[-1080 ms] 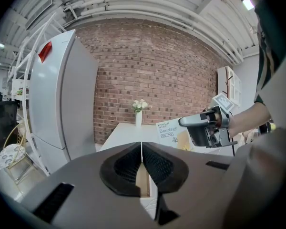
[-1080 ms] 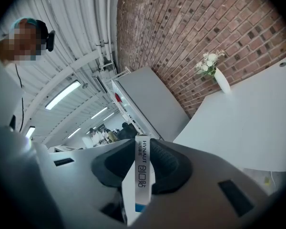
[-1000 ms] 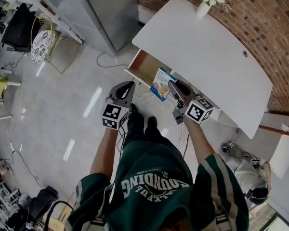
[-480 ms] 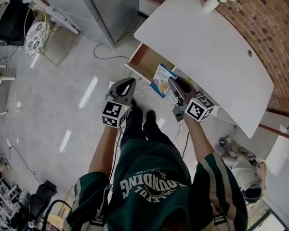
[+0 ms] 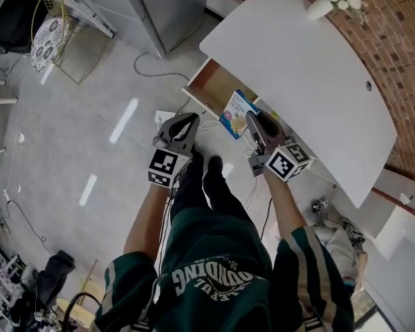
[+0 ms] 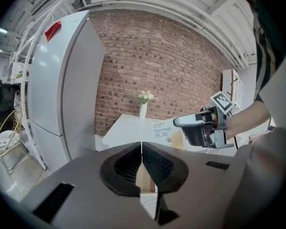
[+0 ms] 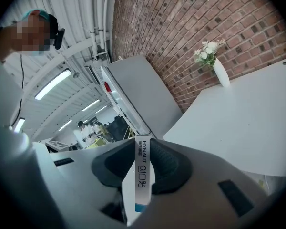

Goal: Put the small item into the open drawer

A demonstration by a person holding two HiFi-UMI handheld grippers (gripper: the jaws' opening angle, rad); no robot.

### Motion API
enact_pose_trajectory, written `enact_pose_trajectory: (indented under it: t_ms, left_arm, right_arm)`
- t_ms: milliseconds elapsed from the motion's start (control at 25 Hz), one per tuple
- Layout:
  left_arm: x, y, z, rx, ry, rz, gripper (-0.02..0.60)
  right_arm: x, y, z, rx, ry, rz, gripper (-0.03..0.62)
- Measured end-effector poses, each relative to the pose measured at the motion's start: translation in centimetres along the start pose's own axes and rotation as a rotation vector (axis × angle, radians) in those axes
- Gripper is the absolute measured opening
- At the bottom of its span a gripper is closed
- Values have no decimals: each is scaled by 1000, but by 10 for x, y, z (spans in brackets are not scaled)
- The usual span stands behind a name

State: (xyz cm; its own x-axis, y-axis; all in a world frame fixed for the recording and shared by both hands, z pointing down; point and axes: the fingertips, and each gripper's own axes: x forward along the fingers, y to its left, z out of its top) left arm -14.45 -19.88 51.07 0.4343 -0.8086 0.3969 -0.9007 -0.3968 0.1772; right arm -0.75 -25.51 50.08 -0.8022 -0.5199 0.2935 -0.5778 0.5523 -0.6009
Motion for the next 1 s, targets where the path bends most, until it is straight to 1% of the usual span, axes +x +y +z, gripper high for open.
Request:
enact_pose_trajectory:
  t_ms: [280, 440, 640, 840, 1000]
  left_arm:
    - [14, 19, -20, -16, 15, 8, 20]
    - [23, 30, -32, -28, 20, 14, 21]
    - [37, 40, -45, -47, 23, 12, 21]
    - [53, 49, -59, -50, 33, -4, 20]
    - [68, 59, -67, -46, 33, -12, 20]
  right_arm:
    - [28, -8, -15, -72, 36, 2, 111]
    - [44, -15, -25, -90, 53, -1, 111]
    - [55, -30, -35, -99, 57, -29, 110]
    - [71, -50, -54, -110, 82, -50, 111]
    - [84, -64, -67, -158, 100, -72, 110]
